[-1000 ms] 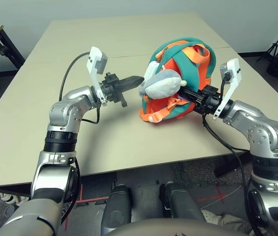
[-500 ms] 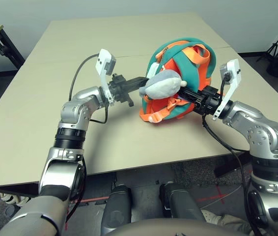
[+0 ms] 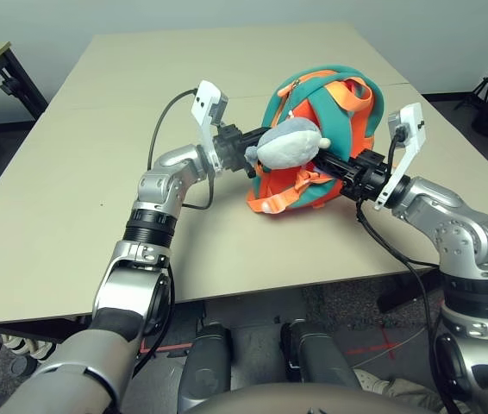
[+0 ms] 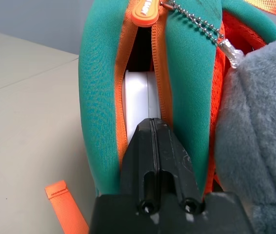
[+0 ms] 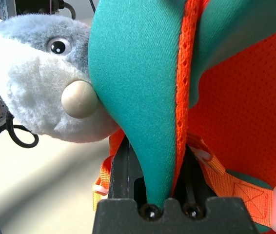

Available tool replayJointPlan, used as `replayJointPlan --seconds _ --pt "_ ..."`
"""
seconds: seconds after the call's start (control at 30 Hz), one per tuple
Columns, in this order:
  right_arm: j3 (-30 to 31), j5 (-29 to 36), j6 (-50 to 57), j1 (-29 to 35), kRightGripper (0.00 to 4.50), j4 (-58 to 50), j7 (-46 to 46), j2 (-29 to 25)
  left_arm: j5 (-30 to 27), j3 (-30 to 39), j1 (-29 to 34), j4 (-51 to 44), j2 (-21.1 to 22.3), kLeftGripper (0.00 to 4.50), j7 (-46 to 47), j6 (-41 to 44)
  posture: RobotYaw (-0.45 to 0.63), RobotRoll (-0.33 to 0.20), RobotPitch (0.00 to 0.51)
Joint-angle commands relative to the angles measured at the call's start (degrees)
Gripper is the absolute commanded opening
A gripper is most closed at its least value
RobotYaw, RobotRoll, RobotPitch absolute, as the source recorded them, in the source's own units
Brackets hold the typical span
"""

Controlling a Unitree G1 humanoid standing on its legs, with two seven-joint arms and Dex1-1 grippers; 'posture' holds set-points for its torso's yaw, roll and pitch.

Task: Put the pencil case into the backpack and zip it.

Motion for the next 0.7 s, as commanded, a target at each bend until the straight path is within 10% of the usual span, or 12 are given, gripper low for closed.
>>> replayJointPlan --seconds 0.03,0.2,0.5,0.7 --pt "0.76 1.16 -0.09 -0.25 0.1 -1.55 0.68 0.14 -0.88 0.4 -1.54 -3.92 1.12 0.0 -0.73 2.28 -0.06 0.0 0.056" --pt "1.06 1.1 -0.28 -0.61 0.1 -0.98 1.01 -0.02 -6.43 3.89 -1.9 -12.1 4.77 0.91 -1.68 9.18 -0.06 0.0 0.058" --pt "1.54 0.82 -0.41 -1.02 0.1 -0.29 1.52 -0.07 -14.97 9.35 -1.96 -21.62 11.88 4.46 -1.69 18.32 -0.04 0.0 0.058" --pt "2.01 0.53 -0.74 -1.32 0.1 0.23 1.77 0.19 -18.49 5.78 1.41 -29.29 13.18 4.5 -3.1 24.41 -0.03 0.0 0.055"
